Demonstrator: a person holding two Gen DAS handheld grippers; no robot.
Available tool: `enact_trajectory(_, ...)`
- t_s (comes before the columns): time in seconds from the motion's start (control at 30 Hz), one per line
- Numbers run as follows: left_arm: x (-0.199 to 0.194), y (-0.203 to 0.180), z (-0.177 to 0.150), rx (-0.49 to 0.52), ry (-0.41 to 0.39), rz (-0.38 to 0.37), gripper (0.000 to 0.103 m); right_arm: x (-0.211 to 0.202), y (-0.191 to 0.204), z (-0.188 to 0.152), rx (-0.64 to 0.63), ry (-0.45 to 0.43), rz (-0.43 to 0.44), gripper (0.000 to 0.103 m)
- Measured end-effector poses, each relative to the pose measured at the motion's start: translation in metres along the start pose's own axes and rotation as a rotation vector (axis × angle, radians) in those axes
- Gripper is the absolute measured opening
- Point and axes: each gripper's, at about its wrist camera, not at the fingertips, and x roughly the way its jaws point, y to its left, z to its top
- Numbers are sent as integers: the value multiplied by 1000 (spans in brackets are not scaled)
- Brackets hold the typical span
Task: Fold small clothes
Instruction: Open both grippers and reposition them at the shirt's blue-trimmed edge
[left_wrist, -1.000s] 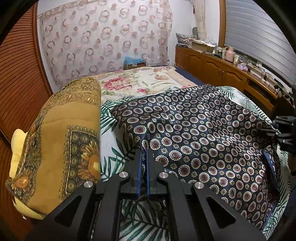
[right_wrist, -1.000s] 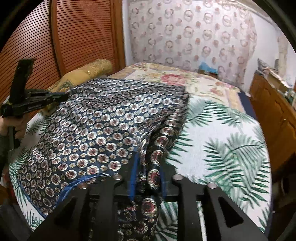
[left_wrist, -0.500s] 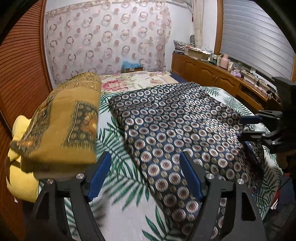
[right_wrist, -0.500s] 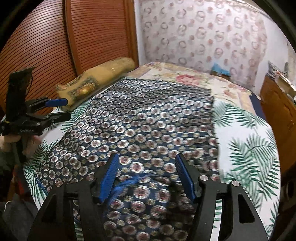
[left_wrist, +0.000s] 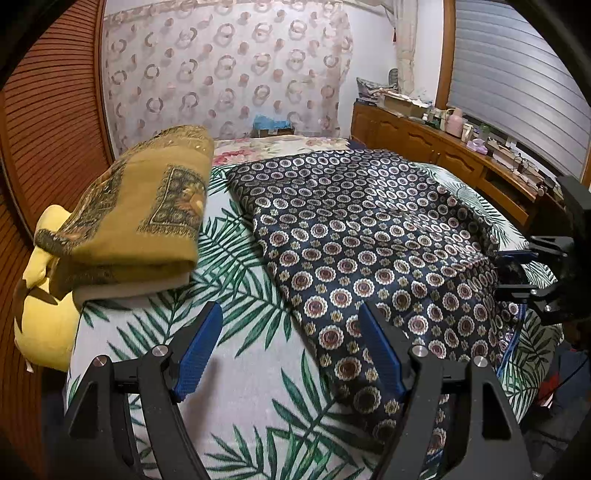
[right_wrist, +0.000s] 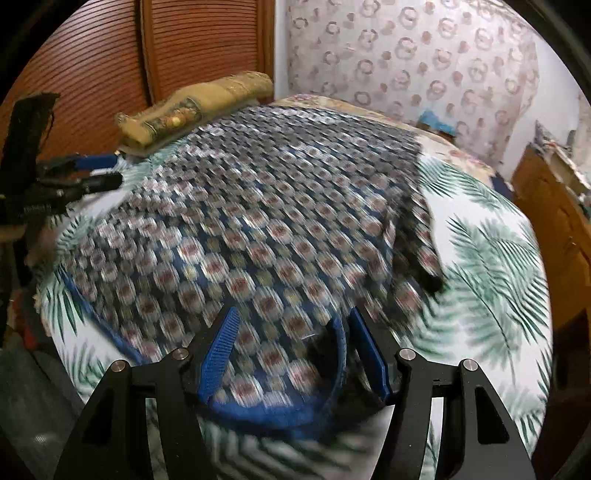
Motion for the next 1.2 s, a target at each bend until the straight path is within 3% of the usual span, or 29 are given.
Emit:
enact_trajectory(0.47,-10,-14,-16,8,15,-3,77,-34,-34,-43,152,-84,-24,65)
enact_trajectory(0.93,-21,-26,-44,9,66,-63,77,-48,-11,-34,91,-109,13,65)
enact_trajectory(1.2,-26,-25,-55,-5,82,-97,52,-45,-5,-30,70,-104,-31,65)
